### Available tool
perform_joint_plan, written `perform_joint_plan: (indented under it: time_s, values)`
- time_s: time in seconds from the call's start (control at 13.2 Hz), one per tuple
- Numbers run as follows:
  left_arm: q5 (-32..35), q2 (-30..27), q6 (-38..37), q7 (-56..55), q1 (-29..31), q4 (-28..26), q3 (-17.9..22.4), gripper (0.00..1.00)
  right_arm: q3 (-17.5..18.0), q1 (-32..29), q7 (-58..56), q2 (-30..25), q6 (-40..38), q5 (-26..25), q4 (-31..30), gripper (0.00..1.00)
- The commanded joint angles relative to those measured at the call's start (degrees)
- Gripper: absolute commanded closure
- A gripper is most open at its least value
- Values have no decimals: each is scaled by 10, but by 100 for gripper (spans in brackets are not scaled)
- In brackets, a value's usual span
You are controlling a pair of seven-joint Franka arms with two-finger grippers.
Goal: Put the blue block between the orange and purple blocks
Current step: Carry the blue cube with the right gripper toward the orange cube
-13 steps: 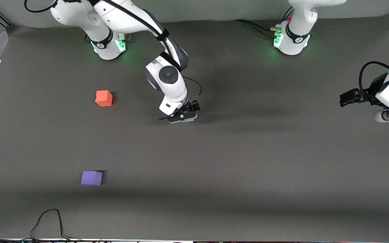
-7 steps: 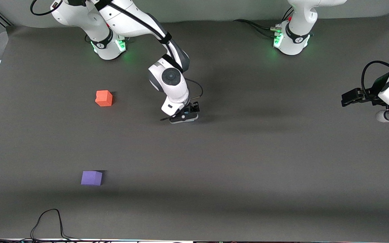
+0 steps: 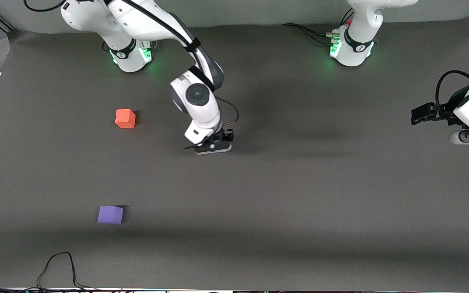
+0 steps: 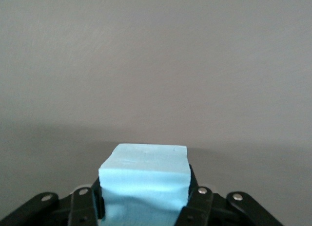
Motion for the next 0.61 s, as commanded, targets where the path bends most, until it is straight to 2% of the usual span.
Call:
perform_joint_plan:
  time_s: [0.0, 0.15, 0.23, 0.53]
  values:
    - [-5, 4, -13, 12, -4, 12, 6, 0, -44, -47, -92, -124, -125, -3, -10, 64]
    - [-5, 4, -12, 12, -5, 13, 6, 0, -83, -69, -142, -174, -193, -3, 1, 64]
    - [-5, 4, -12, 12, -5, 13, 6, 0, -116, -69, -168, -191, -218, -3, 4, 64]
    - [-4, 4, -14, 11, -6, 15, 5, 0, -238, -69, -290, -202, -214, 2, -31, 64]
